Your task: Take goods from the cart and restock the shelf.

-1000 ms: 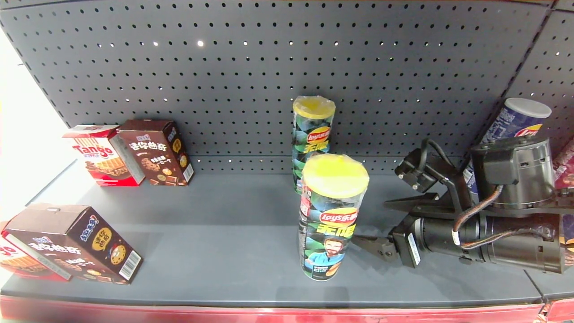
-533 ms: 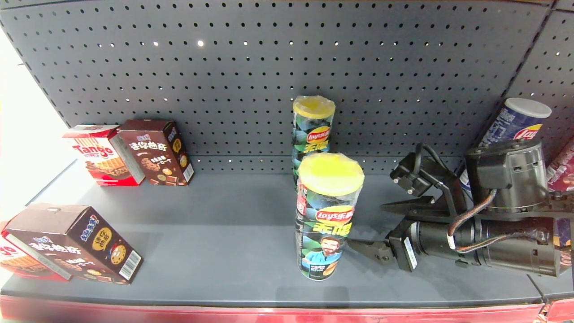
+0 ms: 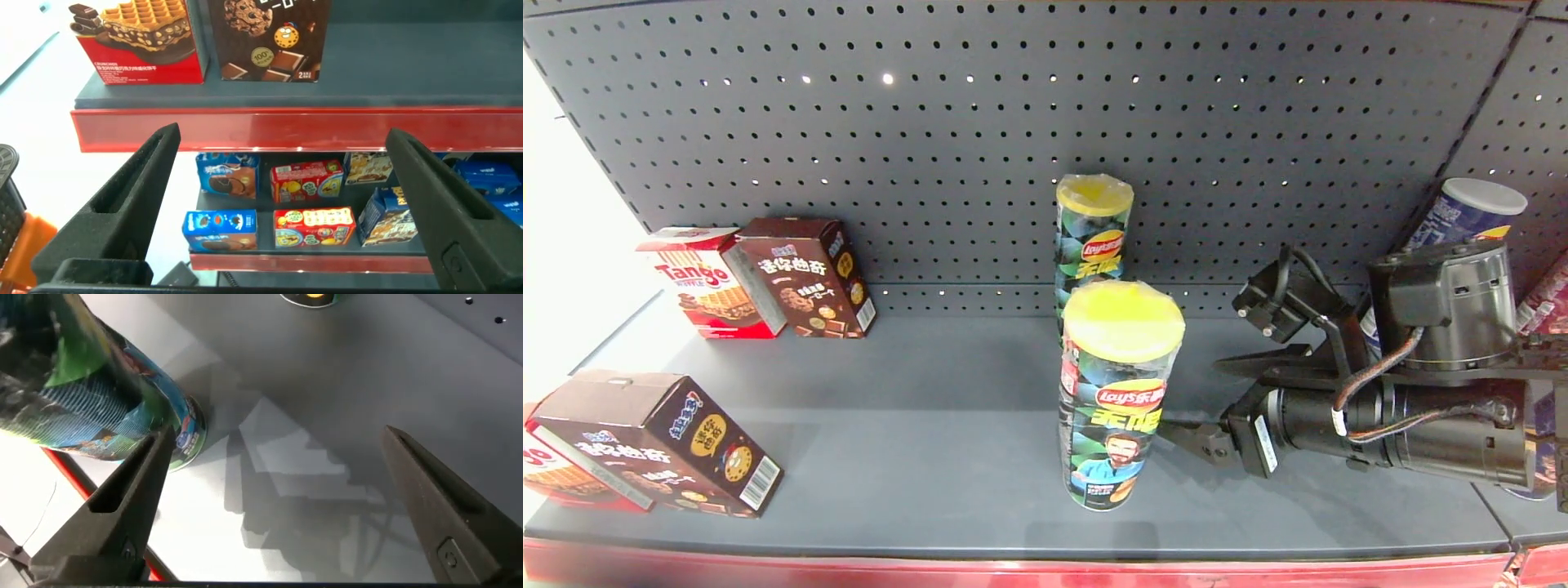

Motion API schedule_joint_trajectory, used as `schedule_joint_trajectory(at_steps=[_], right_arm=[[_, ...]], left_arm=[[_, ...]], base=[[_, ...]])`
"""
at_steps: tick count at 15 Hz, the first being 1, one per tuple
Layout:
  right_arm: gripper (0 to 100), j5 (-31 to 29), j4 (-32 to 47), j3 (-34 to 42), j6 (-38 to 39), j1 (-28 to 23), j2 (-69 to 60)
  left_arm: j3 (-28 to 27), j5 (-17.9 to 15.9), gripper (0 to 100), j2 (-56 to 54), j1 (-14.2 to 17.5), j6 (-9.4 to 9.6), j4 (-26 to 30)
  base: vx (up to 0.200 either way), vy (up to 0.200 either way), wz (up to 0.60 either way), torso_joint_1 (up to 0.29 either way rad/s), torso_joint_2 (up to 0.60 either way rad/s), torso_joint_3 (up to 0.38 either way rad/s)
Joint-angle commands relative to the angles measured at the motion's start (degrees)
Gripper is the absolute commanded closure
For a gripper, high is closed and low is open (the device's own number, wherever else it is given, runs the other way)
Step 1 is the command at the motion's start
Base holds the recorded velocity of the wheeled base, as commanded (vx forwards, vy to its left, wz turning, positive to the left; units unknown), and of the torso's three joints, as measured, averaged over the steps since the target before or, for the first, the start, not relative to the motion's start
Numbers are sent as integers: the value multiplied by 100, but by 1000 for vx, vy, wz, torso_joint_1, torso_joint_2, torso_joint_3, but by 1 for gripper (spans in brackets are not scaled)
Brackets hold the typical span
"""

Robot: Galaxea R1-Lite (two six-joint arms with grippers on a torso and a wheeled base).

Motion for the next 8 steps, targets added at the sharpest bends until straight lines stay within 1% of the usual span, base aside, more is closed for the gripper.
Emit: schedule_joint_trajectory(at_steps=[1, 7, 8], right_arm=[[0, 4, -1, 36, -4, 46, -7], [0, 4, -1, 168, -4, 64, -77], [0, 4, -1, 291, -4, 38, -174]], left_arm=[[-2, 9, 0, 10, 0, 0, -1], [-2, 0, 0, 10, 0, 0, -1], [-2, 0, 0, 10, 0, 0, -1]], base=[[0, 0, 0, 0, 0, 0], [0, 0, 0, 0, 0, 0], [0, 0, 0, 0, 0, 0]])
